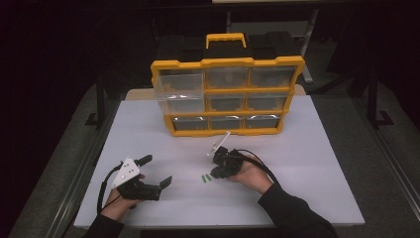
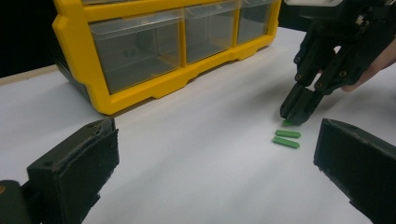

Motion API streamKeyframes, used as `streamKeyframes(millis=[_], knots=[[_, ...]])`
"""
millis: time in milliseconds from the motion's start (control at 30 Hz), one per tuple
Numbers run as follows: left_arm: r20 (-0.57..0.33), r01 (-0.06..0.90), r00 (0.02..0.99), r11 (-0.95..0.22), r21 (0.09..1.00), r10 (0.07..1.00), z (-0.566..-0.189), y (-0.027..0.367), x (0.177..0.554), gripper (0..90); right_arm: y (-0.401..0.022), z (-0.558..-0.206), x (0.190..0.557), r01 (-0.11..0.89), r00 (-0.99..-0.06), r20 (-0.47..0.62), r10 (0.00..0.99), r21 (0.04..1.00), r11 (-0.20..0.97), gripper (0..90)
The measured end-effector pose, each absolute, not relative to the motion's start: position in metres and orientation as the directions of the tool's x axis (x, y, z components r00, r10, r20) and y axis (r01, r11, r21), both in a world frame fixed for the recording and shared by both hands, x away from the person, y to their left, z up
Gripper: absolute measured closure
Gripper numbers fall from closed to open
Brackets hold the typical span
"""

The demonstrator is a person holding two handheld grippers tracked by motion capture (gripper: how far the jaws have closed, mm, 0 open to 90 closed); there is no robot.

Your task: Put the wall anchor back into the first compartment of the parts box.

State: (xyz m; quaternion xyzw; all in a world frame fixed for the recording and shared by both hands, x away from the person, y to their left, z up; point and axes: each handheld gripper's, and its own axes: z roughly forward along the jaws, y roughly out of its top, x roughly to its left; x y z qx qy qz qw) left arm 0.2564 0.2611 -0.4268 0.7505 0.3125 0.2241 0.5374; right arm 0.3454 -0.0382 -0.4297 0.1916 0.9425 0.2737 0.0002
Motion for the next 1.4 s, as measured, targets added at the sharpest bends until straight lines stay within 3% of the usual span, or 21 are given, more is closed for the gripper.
streamKeyframes(millis=[833,1400], knots=[[-0.002,0.224,0.706,-0.221,0.949,0.709,-0.426,0.262,0.256,0.0,-0.052,-0.408,0.349,0.39,-0.918,0.172,0.357,0.554,0.736,84.0],[-0.01,0.221,0.7,-0.203,0.954,0.714,-0.422,0.265,0.252,0.0,-0.064,-0.388,0.359,0.386,-0.917,0.162,0.363,0.586,0.713,84.0]])
